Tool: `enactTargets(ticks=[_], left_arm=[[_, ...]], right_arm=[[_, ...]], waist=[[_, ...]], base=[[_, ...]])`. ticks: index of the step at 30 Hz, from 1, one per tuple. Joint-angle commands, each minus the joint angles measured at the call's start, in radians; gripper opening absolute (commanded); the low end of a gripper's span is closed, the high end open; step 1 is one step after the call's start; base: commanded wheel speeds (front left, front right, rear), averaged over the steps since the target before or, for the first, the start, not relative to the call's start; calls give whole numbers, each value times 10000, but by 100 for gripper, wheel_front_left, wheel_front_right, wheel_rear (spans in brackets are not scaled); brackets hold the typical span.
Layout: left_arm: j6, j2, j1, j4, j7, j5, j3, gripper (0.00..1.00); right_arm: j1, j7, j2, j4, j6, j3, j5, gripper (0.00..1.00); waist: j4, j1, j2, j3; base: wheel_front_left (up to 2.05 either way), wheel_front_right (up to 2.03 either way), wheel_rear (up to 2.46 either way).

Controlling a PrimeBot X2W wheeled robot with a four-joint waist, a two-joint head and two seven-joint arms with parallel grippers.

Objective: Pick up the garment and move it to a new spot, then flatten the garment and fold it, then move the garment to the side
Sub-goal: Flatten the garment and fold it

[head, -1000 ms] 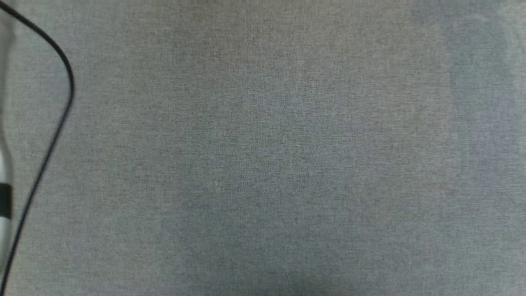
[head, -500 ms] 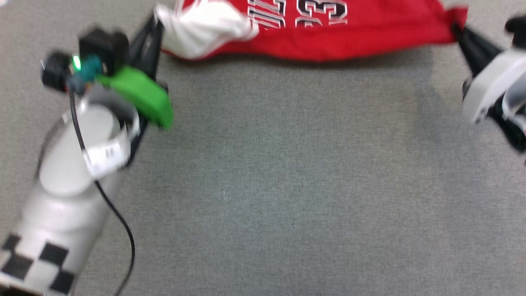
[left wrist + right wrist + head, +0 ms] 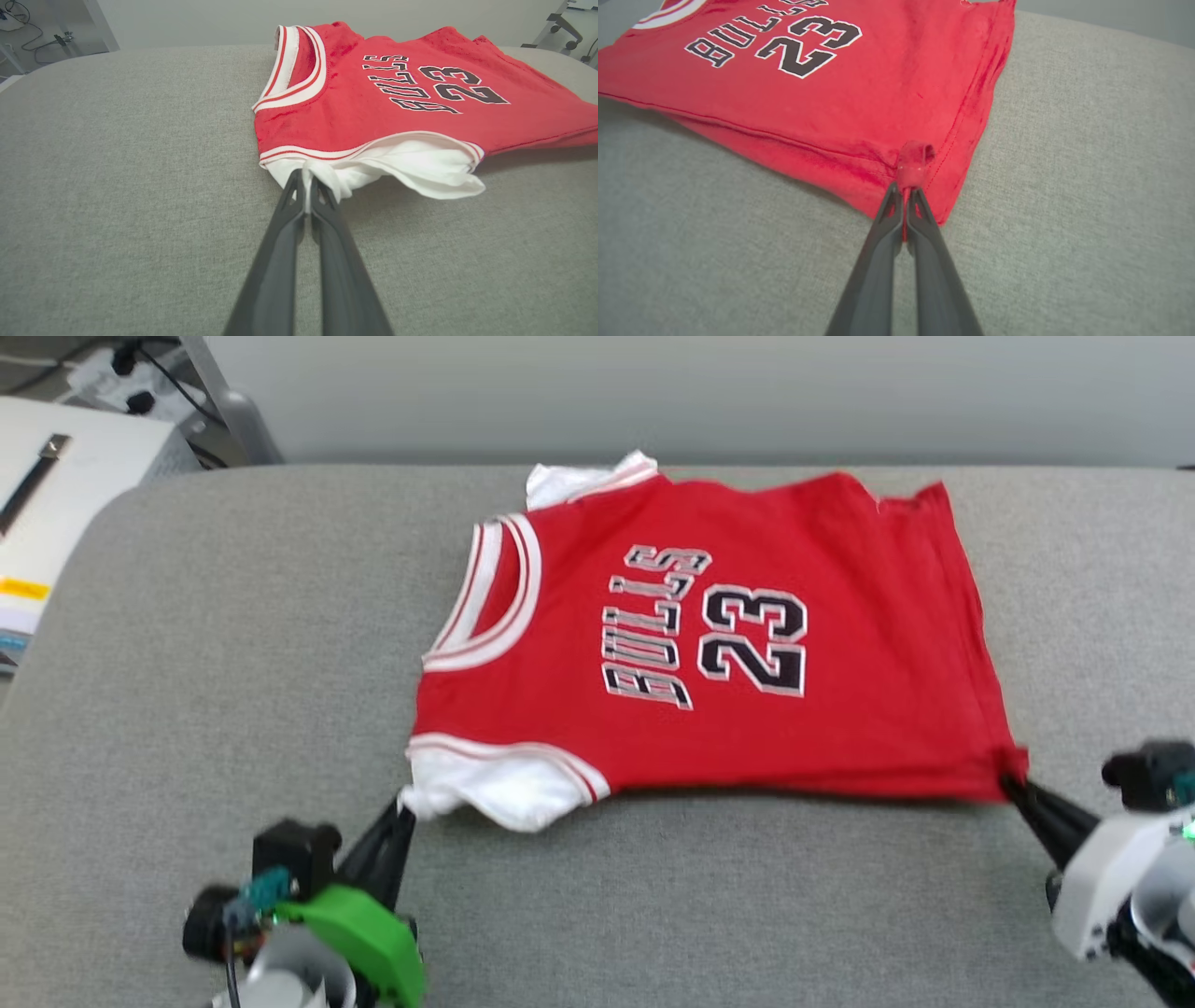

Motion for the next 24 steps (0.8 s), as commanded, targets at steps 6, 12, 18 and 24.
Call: enactTargets(ticks=[6, 12, 18, 24], left_arm=[[620, 125, 2150, -862, 323, -677, -171, 0], [983, 314, 3498, -1674, 638, -1097, -322, 0], [1050, 410, 3242, -2056, 654, -889, -337, 0], [619, 466, 1526, -1824, 893, -327, -377, 0]], right_arm=[[2203, 288, -428, -797, -9, -689, 77, 0], [3927, 871, -664, -1614, -9, -1698, -62, 0], [4701, 1513, -362, -2386, -9, -3006, -286, 0], [4423, 2056, 158, -3058, -9, -4409, -730, 0]], waist=[[129, 1, -1, -947], [124, 1, -1, -1163], [123, 1, -1, -977], [43, 1, -1, -493]], base=[[0, 0, 0], [0, 0, 0], [0, 0, 0], [0, 0, 0]])
